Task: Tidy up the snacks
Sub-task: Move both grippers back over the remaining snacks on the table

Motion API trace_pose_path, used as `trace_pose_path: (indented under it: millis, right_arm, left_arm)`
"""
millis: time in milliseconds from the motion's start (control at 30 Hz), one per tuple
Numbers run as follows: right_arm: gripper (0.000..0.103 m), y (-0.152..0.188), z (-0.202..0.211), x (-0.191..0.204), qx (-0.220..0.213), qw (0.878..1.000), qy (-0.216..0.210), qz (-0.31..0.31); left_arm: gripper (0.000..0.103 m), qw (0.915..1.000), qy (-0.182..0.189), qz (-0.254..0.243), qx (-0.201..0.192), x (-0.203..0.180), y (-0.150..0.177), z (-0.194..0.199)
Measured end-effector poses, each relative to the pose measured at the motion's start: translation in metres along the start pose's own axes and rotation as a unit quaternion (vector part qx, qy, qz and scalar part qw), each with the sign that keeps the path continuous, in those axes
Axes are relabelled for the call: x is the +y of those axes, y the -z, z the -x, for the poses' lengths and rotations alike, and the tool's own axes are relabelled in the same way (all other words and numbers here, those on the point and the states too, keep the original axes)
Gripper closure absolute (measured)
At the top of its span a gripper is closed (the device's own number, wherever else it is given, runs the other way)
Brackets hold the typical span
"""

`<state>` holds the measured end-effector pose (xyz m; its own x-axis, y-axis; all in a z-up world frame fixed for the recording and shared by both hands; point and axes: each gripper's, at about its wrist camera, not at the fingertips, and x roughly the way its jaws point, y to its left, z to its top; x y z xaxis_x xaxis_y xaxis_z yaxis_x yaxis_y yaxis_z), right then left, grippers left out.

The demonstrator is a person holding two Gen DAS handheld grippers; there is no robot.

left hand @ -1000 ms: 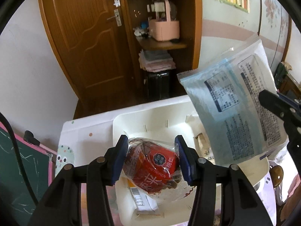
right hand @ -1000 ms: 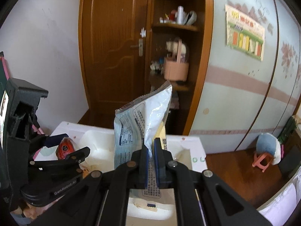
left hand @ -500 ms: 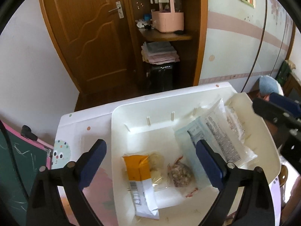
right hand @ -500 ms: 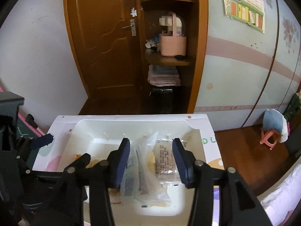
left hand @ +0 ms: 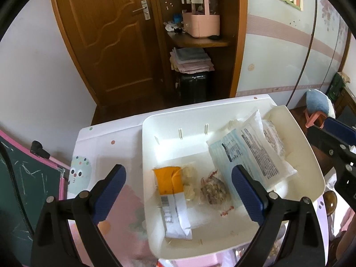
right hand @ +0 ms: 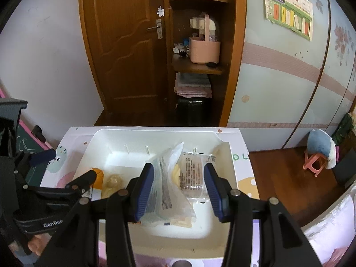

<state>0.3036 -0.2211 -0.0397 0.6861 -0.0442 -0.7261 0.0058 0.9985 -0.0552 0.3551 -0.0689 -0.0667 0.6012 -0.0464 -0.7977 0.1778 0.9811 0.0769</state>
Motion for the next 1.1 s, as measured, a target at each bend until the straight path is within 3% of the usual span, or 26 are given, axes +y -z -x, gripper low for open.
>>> trace_pose_path:
  millis: [667, 900, 1100]
  right_arm:
    - [0.052, 0.034, 0.12, 0.017, -0.034, 0.999, -0.016, 0.018]
    - [0.044, 0.071, 0.144, 0.022, -0.029, 0.999, -0.04, 0.015]
    - [0.043, 0.121, 0.132, 0.023, 0.004, 0.999, -0.046, 0.013]
  left_arm:
    - [0.007, 0.9983, -0.008, 0.002, -0.058, 0.038, 0.052, 0.141]
    - [0.004, 0.9979, 0.006, -0.001, -0.065, 0.051, 0.103, 0.172]
    - [0.004, 0.9986, 0.044, -0.002, -0.031, 0.05, 0.168, 0.161]
